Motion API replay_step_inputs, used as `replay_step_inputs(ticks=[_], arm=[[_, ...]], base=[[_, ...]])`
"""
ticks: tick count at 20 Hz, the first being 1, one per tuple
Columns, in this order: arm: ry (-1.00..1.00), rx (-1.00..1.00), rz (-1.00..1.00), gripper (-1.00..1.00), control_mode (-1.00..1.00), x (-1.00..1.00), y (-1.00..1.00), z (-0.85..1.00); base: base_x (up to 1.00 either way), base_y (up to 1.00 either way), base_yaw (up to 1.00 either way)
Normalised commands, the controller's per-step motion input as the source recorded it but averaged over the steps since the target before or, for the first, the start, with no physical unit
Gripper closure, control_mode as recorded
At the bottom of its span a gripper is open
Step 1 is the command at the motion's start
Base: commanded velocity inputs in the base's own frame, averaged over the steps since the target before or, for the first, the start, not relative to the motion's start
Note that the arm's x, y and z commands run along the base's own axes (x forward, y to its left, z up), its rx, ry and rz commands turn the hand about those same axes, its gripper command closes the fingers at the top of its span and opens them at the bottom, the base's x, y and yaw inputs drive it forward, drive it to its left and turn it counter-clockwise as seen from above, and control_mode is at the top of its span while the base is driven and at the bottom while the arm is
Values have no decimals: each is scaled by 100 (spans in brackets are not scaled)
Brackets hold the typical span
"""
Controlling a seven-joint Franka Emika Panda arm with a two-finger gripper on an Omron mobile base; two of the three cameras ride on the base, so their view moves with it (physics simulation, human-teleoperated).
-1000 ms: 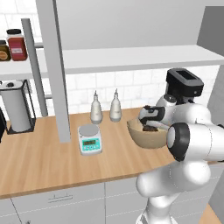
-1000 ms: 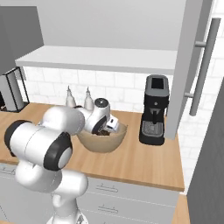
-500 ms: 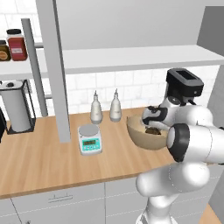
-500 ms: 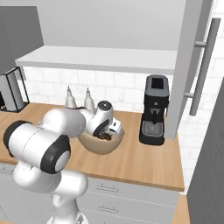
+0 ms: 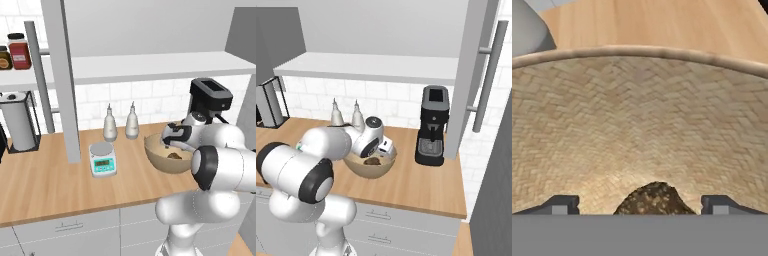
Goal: Open the cabinet, pick up the bread from the cabinet and place it in the basket. Then move the basket to the dining counter.
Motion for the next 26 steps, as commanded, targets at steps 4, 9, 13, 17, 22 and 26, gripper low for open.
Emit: replay_step_inputs(ticks=[4, 9, 13, 17, 22, 26], arm=[[-4, 0, 0, -100, -100, -10, 18, 26], [-11, -2, 1, -100, -100, -84, 46, 77], [-10, -11, 4, -100, -100, -77, 44, 68], [-10, -20, 12, -100, -100, -52, 38, 49], [-2, -16, 20, -100, -100, -23, 4, 1], [0, -10, 23, -100, -100, -14, 3, 18]], base=[[0, 0, 0], [0, 0, 0], [0, 0, 0], [0, 0, 0], [0, 0, 0], [0, 0, 0]])
